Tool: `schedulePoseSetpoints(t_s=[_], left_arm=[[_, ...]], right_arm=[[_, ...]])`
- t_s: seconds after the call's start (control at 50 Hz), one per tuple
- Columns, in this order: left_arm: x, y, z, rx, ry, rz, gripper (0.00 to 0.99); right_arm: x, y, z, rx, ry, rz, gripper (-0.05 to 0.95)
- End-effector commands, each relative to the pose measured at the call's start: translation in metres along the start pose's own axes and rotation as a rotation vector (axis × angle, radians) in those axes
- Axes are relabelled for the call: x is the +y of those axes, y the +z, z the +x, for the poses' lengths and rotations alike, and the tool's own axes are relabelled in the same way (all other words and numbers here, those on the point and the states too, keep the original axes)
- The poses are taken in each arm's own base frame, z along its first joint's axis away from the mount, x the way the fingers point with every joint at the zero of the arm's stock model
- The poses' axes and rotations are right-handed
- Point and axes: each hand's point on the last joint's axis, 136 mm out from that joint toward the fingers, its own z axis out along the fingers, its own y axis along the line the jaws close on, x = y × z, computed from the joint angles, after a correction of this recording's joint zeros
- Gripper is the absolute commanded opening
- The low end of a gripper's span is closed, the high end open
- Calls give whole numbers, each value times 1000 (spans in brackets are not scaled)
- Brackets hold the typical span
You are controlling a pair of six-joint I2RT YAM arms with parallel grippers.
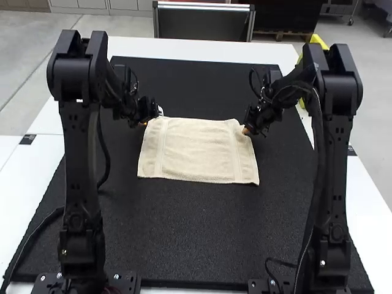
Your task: Fold the towel.
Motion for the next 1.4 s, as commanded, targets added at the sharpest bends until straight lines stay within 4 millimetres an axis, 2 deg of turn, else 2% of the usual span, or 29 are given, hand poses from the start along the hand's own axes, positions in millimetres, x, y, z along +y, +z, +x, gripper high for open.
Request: schedulePoseSetpoints(t_s=[0.0, 0.28, 0.48, 1.04, 1.22, 1.38], left_arm=[[-4, 0, -18, -33, 48, 10, 957], [-2, 9, -19, -23, 59, 7, 957], [-13, 17, -12, -1, 79, 21, 957], [-36, 24, 0, 45, 106, 46, 957], [-35, 24, 2, 55, 107, 42, 954], [-33, 24, 2, 55, 107, 40, 836]], right_arm=[[21, -15, 3, 13, -10, -63, -23], [23, -15, 3, 16, -7, -70, -23], [23, -15, 3, 15, -6, -70, -23], [23, -18, 0, 8, -5, -71, -23], [24, -19, 0, 7, -5, -72, -23], [24, -18, 1, 9, -6, -73, -23]])
